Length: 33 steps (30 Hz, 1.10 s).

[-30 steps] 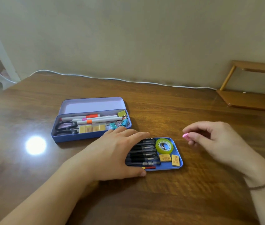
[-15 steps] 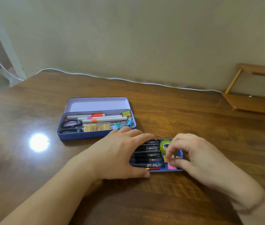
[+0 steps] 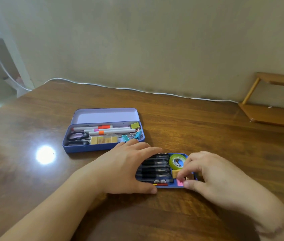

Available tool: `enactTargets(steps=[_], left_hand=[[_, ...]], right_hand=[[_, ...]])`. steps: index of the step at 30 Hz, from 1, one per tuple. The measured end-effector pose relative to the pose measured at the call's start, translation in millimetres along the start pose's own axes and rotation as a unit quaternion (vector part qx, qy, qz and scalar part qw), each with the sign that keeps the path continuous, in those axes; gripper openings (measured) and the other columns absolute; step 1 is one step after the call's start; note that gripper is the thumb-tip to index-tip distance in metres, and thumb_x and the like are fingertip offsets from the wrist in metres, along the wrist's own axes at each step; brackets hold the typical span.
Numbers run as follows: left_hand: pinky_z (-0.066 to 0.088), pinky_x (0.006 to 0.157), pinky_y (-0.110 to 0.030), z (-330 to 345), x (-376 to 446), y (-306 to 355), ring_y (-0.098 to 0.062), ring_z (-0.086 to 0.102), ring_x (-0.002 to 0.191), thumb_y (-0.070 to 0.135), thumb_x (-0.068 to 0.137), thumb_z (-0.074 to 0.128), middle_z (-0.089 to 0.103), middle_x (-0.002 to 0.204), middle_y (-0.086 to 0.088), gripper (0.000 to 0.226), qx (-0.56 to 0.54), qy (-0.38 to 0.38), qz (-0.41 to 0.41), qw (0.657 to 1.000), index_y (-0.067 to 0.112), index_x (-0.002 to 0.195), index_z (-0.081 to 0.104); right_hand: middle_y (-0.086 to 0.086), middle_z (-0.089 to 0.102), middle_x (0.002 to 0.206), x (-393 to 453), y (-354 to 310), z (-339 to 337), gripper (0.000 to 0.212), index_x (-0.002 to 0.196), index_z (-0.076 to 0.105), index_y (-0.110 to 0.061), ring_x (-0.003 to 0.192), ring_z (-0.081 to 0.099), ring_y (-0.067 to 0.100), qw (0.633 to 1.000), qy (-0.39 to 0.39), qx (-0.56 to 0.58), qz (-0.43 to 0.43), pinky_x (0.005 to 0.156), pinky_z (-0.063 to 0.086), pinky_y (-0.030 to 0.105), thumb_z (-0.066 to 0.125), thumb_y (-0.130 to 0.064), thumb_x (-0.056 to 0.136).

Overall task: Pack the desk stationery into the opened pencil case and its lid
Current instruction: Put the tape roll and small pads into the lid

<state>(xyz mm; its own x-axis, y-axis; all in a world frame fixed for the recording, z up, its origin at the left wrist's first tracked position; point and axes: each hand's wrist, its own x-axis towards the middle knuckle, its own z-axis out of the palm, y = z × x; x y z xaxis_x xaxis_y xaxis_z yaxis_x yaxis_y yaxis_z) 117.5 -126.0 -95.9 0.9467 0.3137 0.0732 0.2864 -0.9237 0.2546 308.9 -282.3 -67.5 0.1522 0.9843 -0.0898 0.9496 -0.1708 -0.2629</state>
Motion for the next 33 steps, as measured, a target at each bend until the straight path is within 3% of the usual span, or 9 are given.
enactTargets(steps=[4,9,14,19,21,24,28,30,33], left_hand=[[0.031,0.113,-0.034,-1,-1,-1,-0.001,0.030,0.131,0.081,0.073,0.053,0.038,0.142,0.022,0.090,0.006,-0.015,0.004,1.000,0.046,0.148,0.017],[0.027,0.116,-0.033,-4,-2,0,0.000,0.025,0.134,0.080,0.074,0.054,0.033,0.146,0.022,0.091,0.009,-0.036,0.001,0.999,0.045,0.149,0.017],[0.024,0.116,-0.029,-5,-4,8,-0.002,0.024,0.135,0.076,0.076,0.056,0.033,0.148,0.018,0.089,0.030,-0.031,-0.013,0.999,0.041,0.150,0.019],[0.031,0.114,-0.033,-8,-4,19,-0.004,0.028,0.133,0.072,0.079,0.054,0.035,0.148,0.015,0.087,0.051,-0.036,-0.020,0.998,0.038,0.151,0.020],[0.029,0.116,-0.029,-14,-7,20,-0.003,0.026,0.137,0.069,0.080,0.057,0.031,0.152,0.015,0.087,0.046,-0.061,-0.022,0.997,0.038,0.151,0.017],[0.021,0.114,-0.018,-29,-21,12,0.000,0.022,0.142,0.067,0.078,0.062,0.019,0.157,0.021,0.091,0.035,-0.081,-0.049,0.995,0.045,0.151,0.011],[0.022,0.115,-0.023,-35,-45,-5,-0.002,0.020,0.144,0.074,0.073,0.061,0.020,0.158,0.022,0.098,0.054,-0.089,-0.096,0.990,0.049,0.150,0.004],[0.023,0.116,-0.025,-34,-50,-10,-0.002,0.019,0.145,0.076,0.071,0.061,0.020,0.158,0.022,0.100,0.039,-0.090,-0.108,0.989,0.051,0.149,0.004],[0.028,0.117,-0.027,-32,-51,-13,0.000,0.024,0.142,0.075,0.070,0.063,0.023,0.156,0.023,0.098,-0.001,-0.062,-0.108,0.992,0.054,0.147,0.006]], right_hand=[[-0.021,0.059,0.092,1,5,-5,0.010,0.094,0.069,-0.039,0.088,0.052,-0.002,0.996,0.065,0.060,-0.008,0.079,0.049,0.028,0.067,-0.040,0.084],[-0.026,0.054,0.105,1,4,-7,0.024,0.112,0.067,-0.044,0.103,0.047,-0.001,0.999,0.015,0.043,0.006,0.084,0.048,0.027,0.061,-0.042,0.089],[-0.015,0.046,0.130,-12,-11,-10,0.043,0.135,0.046,-0.043,0.113,0.039,0.012,0.986,-0.017,-0.168,-0.006,0.084,0.043,0.033,0.037,-0.056,0.095],[-0.001,0.017,0.157,-18,-35,10,0.070,0.149,0.029,-0.025,0.138,0.019,0.027,0.974,-0.039,-0.220,0.026,0.100,0.033,0.046,0.035,-0.065,0.092],[-0.002,0.014,0.158,-18,-35,13,0.085,0.152,0.018,-0.024,0.140,0.016,0.025,0.981,-0.060,-0.182,0.023,0.103,0.031,0.046,0.040,-0.072,0.085],[-0.009,0.019,0.154,-16,-22,1,0.100,0.152,0.005,-0.038,0.138,0.021,0.016,0.995,-0.051,-0.085,0.025,0.108,0.034,0.040,0.055,-0.075,0.074],[-0.015,0.011,0.157,-6,2,-9,0.119,0.148,-0.010,-0.048,0.142,0.012,0.008,0.999,-0.022,-0.007,0.048,0.113,0.029,0.037,0.072,-0.069,0.063],[-0.018,0.008,0.157,-3,7,-7,0.122,0.144,-0.013,-0.055,0.143,0.009,0.007,0.998,-0.038,0.037,0.044,0.116,0.022,0.038,0.075,-0.068,0.060],[-0.022,0.022,0.150,1,10,-5,0.114,0.137,-0.006,-0.067,0.136,0.023,0.006,0.993,-0.054,0.098,0.031,0.114,0.029,0.037,0.076,-0.066,0.058]])
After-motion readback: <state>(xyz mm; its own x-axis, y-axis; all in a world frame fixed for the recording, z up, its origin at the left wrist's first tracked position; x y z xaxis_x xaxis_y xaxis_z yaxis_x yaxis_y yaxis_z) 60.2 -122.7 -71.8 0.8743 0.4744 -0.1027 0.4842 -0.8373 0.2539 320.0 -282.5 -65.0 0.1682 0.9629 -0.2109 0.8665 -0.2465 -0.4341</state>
